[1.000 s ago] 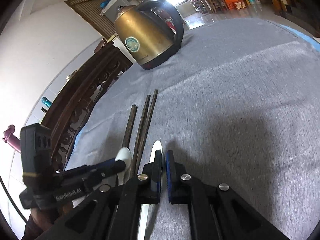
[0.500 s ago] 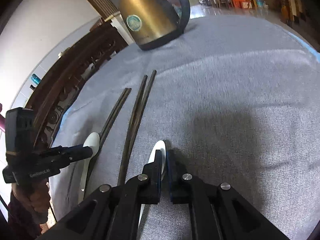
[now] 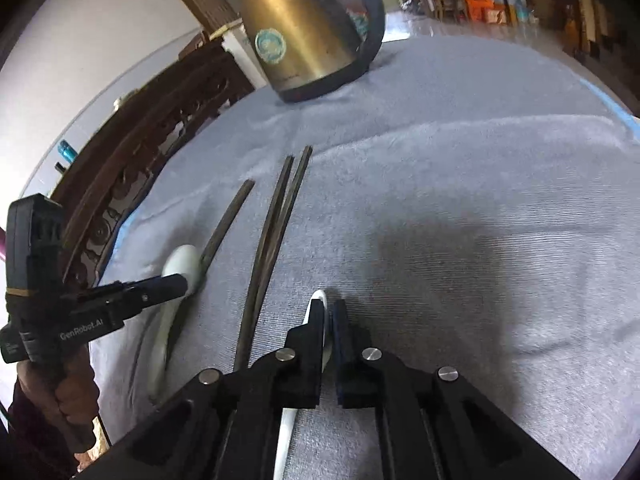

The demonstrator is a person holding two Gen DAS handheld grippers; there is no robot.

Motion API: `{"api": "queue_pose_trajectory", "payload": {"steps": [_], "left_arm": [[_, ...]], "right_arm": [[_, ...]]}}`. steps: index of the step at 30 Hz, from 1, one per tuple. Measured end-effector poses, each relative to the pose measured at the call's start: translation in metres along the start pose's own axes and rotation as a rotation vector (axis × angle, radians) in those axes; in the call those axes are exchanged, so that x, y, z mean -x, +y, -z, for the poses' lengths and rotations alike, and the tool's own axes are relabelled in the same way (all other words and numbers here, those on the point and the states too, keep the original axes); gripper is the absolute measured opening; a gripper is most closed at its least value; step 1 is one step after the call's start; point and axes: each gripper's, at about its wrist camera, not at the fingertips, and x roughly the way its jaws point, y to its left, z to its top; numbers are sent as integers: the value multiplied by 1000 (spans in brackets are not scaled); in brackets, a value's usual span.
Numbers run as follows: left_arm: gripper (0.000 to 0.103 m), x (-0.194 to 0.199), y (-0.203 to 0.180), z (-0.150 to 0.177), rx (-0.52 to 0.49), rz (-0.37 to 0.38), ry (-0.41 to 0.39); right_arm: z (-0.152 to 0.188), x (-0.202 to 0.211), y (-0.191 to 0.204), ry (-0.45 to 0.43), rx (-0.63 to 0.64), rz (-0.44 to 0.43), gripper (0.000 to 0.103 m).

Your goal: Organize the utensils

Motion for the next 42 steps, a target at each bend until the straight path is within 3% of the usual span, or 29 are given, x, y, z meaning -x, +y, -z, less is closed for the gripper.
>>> {"api": "queue_pose_trajectory", "payload": {"steps": [10, 14, 21, 26, 32, 38, 42], "left_arm": [[4, 60, 21, 22, 147, 8, -170], [4, 98, 18, 49, 204, -49, -288], [4, 157, -3, 93, 219, -169, -473], [4, 191, -34, 118, 171, -186, -591], [4, 218, -61, 137, 138, -144, -716], [4, 223, -73, 159, 114, -14, -884], [4, 217, -73, 160, 106, 19, -900]], "right_arm": [[29, 78, -12, -244, -76, 27, 5], [46, 117, -8, -374, -96, 58, 5], [80, 176, 22, -581, -43, 138, 5], [104, 206, 48, -696, 5, 157, 5], [123, 236, 79, -834, 68, 175, 5], [133, 241, 103, -924, 115, 165, 5], [136, 232, 115, -941, 119, 163, 5]]}}
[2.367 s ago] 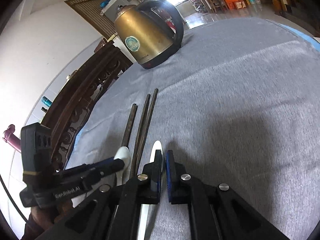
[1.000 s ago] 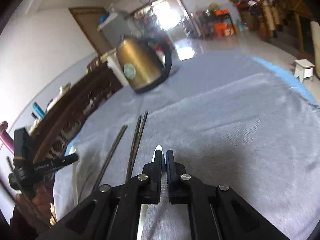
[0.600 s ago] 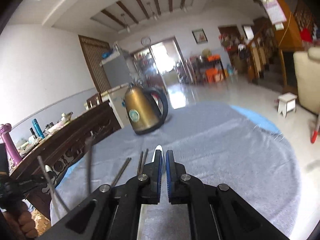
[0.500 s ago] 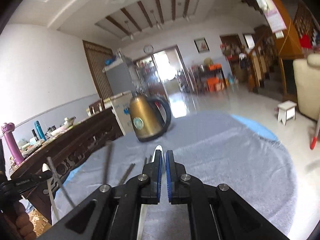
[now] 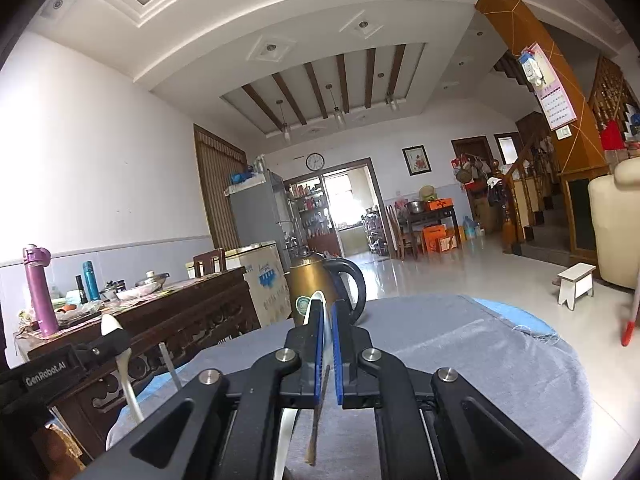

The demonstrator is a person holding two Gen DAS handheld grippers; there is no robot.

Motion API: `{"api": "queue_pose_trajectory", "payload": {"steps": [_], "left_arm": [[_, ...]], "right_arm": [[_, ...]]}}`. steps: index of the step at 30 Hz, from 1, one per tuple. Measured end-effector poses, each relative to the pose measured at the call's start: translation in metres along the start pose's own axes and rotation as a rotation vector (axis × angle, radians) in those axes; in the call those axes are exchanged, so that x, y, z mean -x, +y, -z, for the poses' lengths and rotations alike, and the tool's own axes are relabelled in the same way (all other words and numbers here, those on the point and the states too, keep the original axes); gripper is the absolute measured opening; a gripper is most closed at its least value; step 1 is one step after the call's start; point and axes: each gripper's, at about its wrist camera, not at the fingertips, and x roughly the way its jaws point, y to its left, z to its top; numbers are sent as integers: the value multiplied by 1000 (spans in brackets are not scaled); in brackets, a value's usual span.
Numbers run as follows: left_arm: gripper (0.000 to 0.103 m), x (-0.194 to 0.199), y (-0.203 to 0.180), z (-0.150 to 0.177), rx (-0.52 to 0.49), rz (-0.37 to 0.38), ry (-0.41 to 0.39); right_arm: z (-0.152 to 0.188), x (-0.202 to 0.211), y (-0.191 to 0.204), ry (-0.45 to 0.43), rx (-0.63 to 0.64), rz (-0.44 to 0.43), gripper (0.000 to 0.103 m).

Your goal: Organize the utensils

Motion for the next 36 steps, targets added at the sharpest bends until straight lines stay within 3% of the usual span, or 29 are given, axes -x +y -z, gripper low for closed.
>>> {"api": "queue_pose_trajectory", "payload": {"steps": [20, 36], "left_arm": [[4, -11, -15, 39, -96, -3, 26], [4, -7, -21, 61, -149, -12, 93]], "right_arm": [[39, 1, 26, 28, 206, -49, 5], [48, 11, 26, 98, 244, -82, 6]]}}
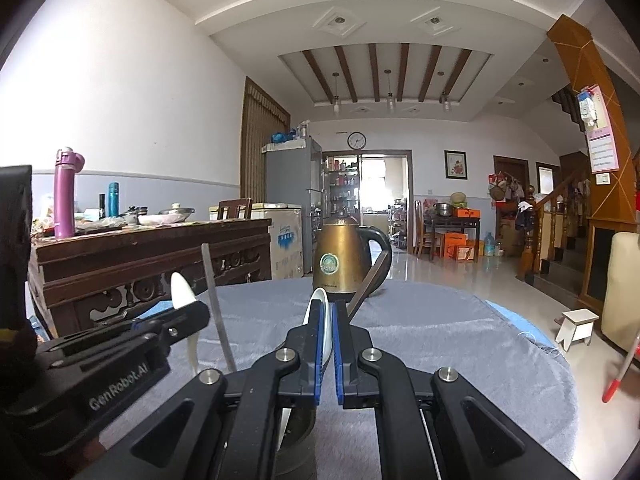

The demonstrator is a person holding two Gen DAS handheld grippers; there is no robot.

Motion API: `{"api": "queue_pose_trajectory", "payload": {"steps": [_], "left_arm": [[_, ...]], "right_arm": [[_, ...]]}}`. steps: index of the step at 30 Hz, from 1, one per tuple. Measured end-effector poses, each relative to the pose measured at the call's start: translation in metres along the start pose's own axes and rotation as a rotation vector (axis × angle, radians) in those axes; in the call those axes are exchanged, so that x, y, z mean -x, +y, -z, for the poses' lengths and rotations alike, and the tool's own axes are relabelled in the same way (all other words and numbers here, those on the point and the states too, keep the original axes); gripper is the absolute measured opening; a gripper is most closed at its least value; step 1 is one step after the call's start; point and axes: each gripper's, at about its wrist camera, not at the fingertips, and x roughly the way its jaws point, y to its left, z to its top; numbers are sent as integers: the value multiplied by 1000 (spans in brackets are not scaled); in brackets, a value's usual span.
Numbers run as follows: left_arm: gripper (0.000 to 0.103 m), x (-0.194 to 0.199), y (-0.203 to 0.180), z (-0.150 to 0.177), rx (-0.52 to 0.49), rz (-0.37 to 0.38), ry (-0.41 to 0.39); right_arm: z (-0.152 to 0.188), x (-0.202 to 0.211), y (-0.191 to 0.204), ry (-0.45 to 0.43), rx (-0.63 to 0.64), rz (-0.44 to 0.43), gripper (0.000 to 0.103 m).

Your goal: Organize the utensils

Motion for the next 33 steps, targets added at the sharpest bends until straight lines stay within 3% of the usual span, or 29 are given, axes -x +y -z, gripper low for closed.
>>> {"api": "queue_pose_trajectory", "payload": {"steps": [6, 8, 9, 10, 12, 24, 26, 29, 31, 33], "left_arm": [[6, 4, -1, 3, -12, 9, 24], [21, 4, 0, 2, -10, 7, 34], [34, 4, 0, 2, -9, 8, 38], [37, 5, 1, 2, -7, 4, 37], [37, 8, 3, 0, -8, -5, 31], [38, 8, 26, -1, 46, -65, 37], [41, 6, 26, 0, 45, -74, 49], [55, 0, 30, 0, 42, -98, 77], [57, -4, 36, 0, 51, -109, 94], [58, -10, 47, -1, 80, -125, 124]], "right_arm": [[0, 2, 1, 30, -16, -22, 8], [0, 1, -2, 45, -33, -28, 20], [0, 2, -3, 50, -41, -30, 36], [0, 2, -5, 49, -50, -31, 52], [0, 6, -8, 19, -66, -12, 58], [2, -4, -35, 46, -132, 63, 58], [4, -6, -35, 56, -132, 62, 58], [5, -10, -35, 85, -138, 54, 56], [6, -14, -38, 104, -150, 49, 47], [7, -18, -44, 122, -168, 53, 45]]}}
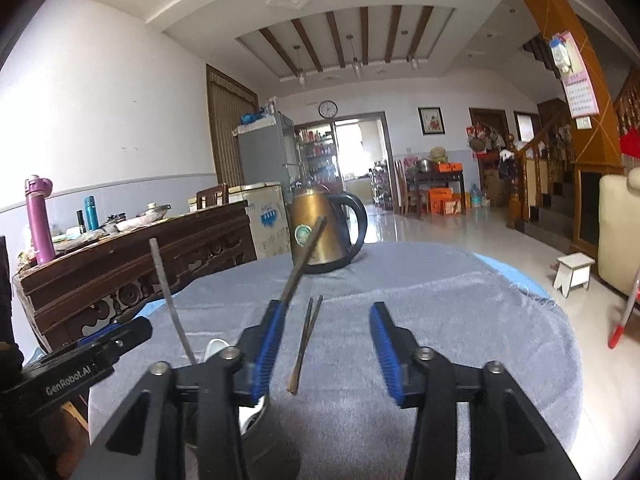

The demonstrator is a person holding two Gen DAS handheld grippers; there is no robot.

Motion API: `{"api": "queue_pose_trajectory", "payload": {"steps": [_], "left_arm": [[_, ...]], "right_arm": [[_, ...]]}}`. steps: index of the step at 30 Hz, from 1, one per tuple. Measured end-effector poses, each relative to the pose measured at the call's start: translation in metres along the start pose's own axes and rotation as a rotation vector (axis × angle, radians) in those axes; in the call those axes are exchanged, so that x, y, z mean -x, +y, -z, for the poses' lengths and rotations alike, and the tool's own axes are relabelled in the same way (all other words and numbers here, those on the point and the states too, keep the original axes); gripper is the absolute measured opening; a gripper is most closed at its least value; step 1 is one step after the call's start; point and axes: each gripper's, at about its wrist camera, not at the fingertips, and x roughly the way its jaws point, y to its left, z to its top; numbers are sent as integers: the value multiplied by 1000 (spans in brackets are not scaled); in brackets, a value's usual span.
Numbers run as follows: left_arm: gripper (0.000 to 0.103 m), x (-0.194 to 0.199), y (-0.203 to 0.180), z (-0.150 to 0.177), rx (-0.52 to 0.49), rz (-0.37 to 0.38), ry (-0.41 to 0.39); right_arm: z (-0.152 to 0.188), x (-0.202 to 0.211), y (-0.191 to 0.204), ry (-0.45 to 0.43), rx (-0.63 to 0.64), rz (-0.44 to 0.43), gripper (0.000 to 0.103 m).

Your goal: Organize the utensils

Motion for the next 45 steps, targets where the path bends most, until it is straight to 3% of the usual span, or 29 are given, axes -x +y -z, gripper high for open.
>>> {"api": "queue_pose_trajectory", "payload": {"steps": [7, 15, 20, 27, 36, 39, 45], "left_arm": [[58, -34, 39, -7, 59, -32, 159], [58, -64, 70, 2, 114, -79, 291], [58, -85, 77, 8, 114, -103, 375], [58, -130, 78, -18, 40, -73, 480], [58, -198, 62, -41, -99, -51, 559], [58, -216, 62, -47, -114, -49, 571], [58, -236, 64, -55, -106, -41, 570]], "right_arm": [[-5, -14, -35, 42, -101, 38, 45], [17, -52, -90, 238, -304, 43, 45], [30, -76, -95, 342, -327, -8, 45], [26, -158, -102, 538, -368, -163, 45], [3, -279, -73, 714, -336, -246, 45], [-2, -314, -62, 756, -343, -252, 37], [-7, -368, -35, 808, -298, -225, 33]]}}
